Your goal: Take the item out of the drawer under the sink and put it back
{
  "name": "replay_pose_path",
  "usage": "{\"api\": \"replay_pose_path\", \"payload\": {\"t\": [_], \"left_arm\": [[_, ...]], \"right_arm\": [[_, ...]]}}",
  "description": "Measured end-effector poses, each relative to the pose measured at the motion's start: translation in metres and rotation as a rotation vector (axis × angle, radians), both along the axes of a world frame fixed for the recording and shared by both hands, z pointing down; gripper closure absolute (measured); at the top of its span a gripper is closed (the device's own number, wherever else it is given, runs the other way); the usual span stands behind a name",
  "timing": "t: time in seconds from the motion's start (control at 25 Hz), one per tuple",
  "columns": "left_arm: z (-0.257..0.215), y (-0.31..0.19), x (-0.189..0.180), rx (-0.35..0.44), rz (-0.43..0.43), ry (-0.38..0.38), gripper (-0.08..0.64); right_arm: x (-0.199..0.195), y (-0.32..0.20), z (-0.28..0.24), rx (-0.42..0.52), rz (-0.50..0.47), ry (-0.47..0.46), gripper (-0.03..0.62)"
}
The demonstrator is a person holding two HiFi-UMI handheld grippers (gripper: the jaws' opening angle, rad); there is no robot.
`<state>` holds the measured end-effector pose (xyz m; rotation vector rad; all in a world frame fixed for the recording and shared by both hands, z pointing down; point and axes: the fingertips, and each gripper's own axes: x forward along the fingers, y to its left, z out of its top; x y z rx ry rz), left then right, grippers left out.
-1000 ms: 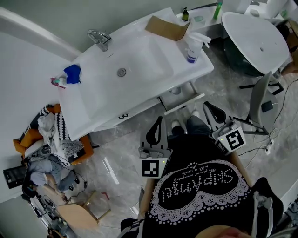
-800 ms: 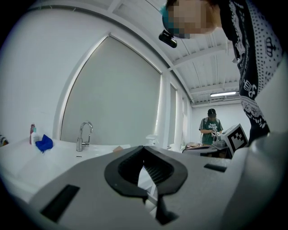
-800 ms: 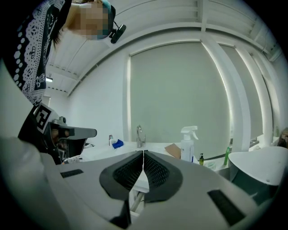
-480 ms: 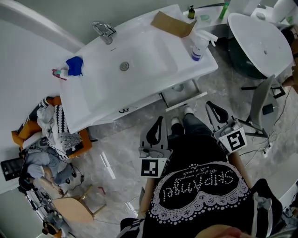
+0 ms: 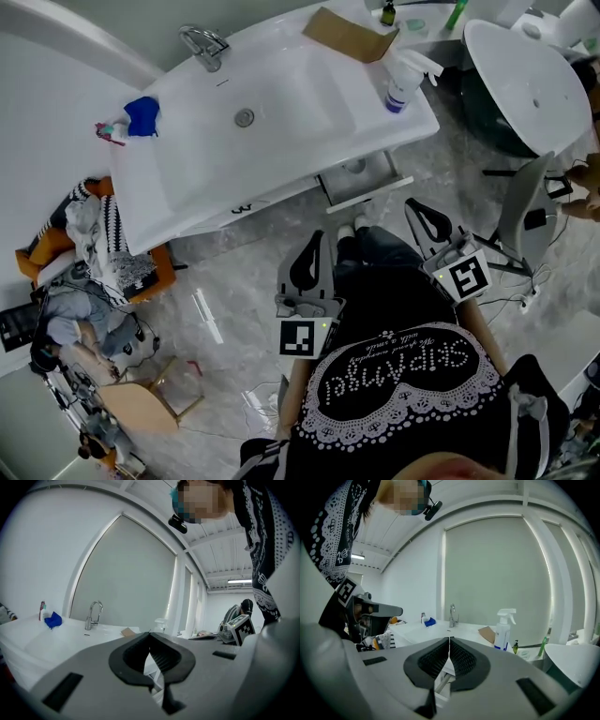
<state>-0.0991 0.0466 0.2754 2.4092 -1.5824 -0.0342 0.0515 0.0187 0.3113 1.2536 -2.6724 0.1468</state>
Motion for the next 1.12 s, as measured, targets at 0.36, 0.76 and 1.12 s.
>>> {"api": "replay_pose_path", "payload": {"t": [0.36, 0.76, 1.12], "left_arm": [[-0.002, -0.014, 0.036, 0.003, -0.012, 0.003, 0.554], [0.013, -0.031, 0.067, 0.007, -0.058, -0.048, 0.555], [0.011, -0.044, 0.073, -0.012, -0.043, -0.072, 0.555]], "right_arm": [[0.021, -0.009, -0.005, -0.003, -0.058, 0.0, 0.572], [0.053, -0.032, -0.001, 0.039, -0.115, -0.012, 0.572], [0.051, -0.039, 0.031, 0.023, -0.192, 0.187, 0.574]]}}
